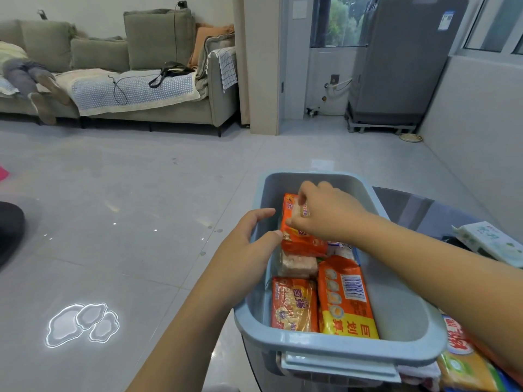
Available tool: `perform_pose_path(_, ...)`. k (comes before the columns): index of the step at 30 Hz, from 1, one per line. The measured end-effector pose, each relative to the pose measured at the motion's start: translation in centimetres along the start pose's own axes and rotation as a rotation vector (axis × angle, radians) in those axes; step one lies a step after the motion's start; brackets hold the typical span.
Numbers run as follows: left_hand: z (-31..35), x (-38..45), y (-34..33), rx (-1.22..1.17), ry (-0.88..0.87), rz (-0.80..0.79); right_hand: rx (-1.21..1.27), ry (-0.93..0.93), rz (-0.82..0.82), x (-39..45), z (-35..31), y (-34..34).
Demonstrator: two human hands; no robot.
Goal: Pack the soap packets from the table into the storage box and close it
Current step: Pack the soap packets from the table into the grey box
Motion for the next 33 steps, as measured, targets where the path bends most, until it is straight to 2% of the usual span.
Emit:
perform_pose_path(4,-0.1,0.1,-0.1,-0.002,0.005,0.001,0.066,-0.165,-0.252,0.7,1.1,-3.2)
perform_pose_path(8,-0.3,0.2,0.0,0.002,0.015,-0.002,0.291,-0.267,-0.245,1.6,1.5,-3.2)
perform_pose_path(11,-0.4,0.1,0.0,0.015,0.013,-0.005,0.337,-0.339,-0.286,1.1,1.8,-3.5)
perform_pose_path(15,-0.4,0.1,0.0,-0.011,0.033,-0.004,0.351,-0.273,-0.499,-1.0,-0.2,-5.0)
perform_pose_path(22,-0.4,0.1,0.1,0.002,0.028,0.020,0.453,-0.186,-0.698,-3.9,-1.5,-5.2)
perform_pose_path(25,-0.3,0.2,0.2,0.020,0.011,0.025,0.420,-0.140,-0.789,-4.7,-2.0,-5.8)
perform_pose_path(33,0.0,0.1,0.0,0.046,-0.001,0.007,0.143,0.000,-0.772,-4.7,-1.8,-6.0)
Point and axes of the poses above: each hand's wrist, its own x-axis towards the middle knuckle, its own y-axis out of the back of the hand, z = x × y, the point moved 9 cm from there along x, towards the middle knuckle, and after that the axes turned 8 degrees about z, right-handed, at the moved point
